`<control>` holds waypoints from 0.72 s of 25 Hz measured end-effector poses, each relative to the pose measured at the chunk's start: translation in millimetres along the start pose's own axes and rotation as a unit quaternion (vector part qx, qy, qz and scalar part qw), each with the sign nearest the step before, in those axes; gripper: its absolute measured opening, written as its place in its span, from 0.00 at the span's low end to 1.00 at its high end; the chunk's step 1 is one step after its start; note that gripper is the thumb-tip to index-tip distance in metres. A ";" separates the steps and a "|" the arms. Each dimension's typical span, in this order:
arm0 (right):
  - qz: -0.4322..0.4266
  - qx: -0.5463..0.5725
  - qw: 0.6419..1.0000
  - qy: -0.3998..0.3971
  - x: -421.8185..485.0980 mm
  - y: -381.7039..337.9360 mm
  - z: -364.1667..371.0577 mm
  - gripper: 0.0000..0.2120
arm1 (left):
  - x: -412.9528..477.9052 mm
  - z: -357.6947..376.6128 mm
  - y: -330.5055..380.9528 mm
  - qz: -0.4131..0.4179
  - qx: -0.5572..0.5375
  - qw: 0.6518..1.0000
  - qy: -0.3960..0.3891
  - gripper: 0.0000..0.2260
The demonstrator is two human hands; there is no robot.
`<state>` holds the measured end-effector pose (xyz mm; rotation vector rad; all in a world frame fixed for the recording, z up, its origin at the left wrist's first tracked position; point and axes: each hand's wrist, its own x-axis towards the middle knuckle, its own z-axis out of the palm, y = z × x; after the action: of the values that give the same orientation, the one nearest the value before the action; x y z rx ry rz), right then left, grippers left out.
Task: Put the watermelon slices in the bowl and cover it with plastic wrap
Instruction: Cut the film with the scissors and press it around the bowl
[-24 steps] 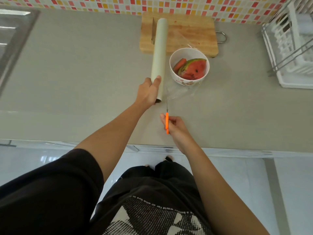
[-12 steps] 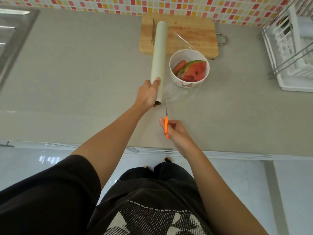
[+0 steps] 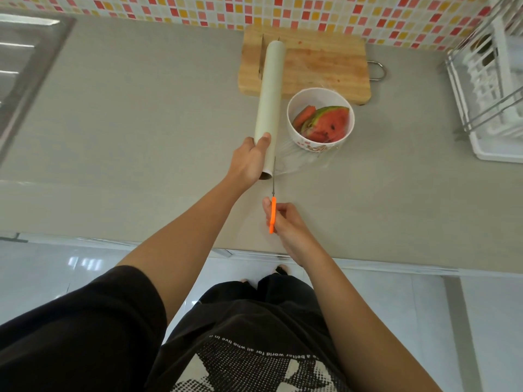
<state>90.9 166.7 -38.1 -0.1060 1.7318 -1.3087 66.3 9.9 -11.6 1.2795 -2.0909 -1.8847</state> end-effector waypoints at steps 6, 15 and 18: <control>-0.060 0.014 0.998 0.006 15.3 -3.7 0.9 0.14 | -2.5 0.3 -0.4 -0.003 -0.006 1.000 0.000 0.21; -0.064 0.024 0.997 -0.019 26.8 -4.8 -7.8 0.24 | -5.6 3.5 -4.7 0.031 0.024 0.999 0.021 0.22; -0.084 0.029 0.996 -0.010 34.4 -4.6 -14.0 0.16 | -6.3 4.0 -4.8 0.026 0.014 0.999 0.018 0.22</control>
<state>59.7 155.6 -55.5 -0.2348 1.6964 -1.4731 70.8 17.2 -13.7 1.2419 -2.1203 -1.8046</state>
